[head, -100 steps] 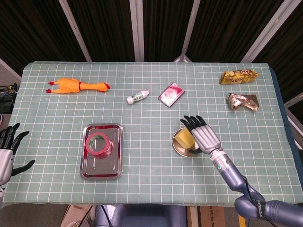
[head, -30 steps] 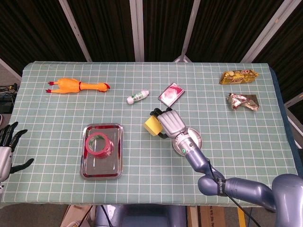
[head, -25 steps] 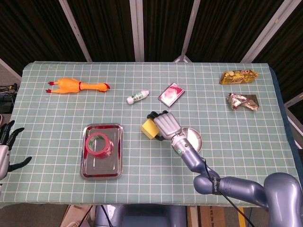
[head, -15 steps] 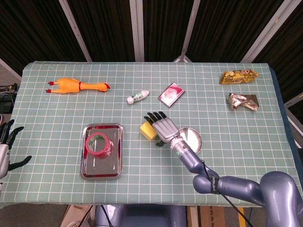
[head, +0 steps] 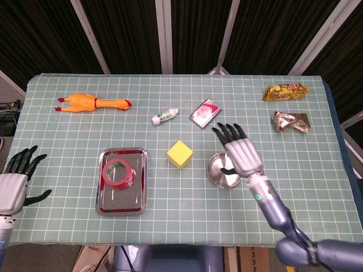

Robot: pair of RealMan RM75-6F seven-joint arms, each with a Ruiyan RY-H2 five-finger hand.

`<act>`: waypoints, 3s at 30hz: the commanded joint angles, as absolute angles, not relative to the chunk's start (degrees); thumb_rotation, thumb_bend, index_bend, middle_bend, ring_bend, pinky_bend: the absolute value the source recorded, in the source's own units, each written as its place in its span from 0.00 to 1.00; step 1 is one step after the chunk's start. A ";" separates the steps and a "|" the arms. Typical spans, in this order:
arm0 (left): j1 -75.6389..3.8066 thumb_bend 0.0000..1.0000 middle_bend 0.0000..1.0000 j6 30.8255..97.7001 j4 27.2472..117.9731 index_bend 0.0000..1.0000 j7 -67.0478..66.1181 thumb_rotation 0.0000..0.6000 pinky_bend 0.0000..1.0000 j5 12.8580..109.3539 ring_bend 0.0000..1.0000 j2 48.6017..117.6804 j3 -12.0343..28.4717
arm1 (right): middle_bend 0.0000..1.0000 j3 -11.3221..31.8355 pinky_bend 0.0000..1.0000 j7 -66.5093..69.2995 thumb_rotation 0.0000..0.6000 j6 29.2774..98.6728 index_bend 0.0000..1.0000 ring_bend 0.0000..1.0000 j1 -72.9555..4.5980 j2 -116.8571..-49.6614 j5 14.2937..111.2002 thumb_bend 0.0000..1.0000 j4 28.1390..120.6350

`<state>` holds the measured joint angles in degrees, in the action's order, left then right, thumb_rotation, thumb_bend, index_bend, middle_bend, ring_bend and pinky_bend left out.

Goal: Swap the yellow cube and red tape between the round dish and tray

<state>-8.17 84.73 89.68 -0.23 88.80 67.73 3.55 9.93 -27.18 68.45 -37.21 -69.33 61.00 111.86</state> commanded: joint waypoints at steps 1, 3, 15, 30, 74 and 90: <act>-10.33 0.05 0.00 81.81 90.66 0.14 -0.68 1.00 0.09 89.65 0.00 67.33 3.22 | 0.00 -3.17 0.00 -14.73 1.00 80.33 0.00 0.00 -22.13 -61.54 79.08 0.05 113.67; -12.02 0.05 0.00 79.47 91.91 0.13 -1.05 1.00 0.09 90.20 0.00 66.81 3.27 | 0.00 -6.41 0.00 -9.48 1.00 82.29 0.00 0.00 -18.91 -61.46 83.66 0.05 111.40; -27.51 0.00 0.00 53.53 102.58 0.13 -5.25 1.00 0.07 79.72 0.00 64.69 6.80 | 0.00 -7.73 0.00 -1.67 1.00 86.52 0.00 0.00 -11.43 -65.28 87.58 0.05 99.44; -36.84 0.00 0.00 46.52 94.42 0.13 -19.94 1.00 0.06 66.03 0.00 77.96 6.70 | 0.00 -5.03 0.00 1.28 1.00 85.78 0.00 0.00 -9.58 -64.67 87.53 0.04 98.49; -37.66 0.31 0.28 51.33 87.60 0.35 -16.88 1.00 0.36 71.65 0.23 80.55 2.69 | 0.00 -0.64 0.00 5.99 1.00 83.59 0.01 0.01 -7.28 -65.49 88.13 0.05 97.44; -40.99 0.31 0.30 56.33 95.61 0.38 -1.30 1.00 0.36 88.64 0.23 80.73 4.33 | 0.00 0.82 0.00 6.87 1.00 83.02 0.01 0.01 -6.80 -65.71 86.55 0.04 97.07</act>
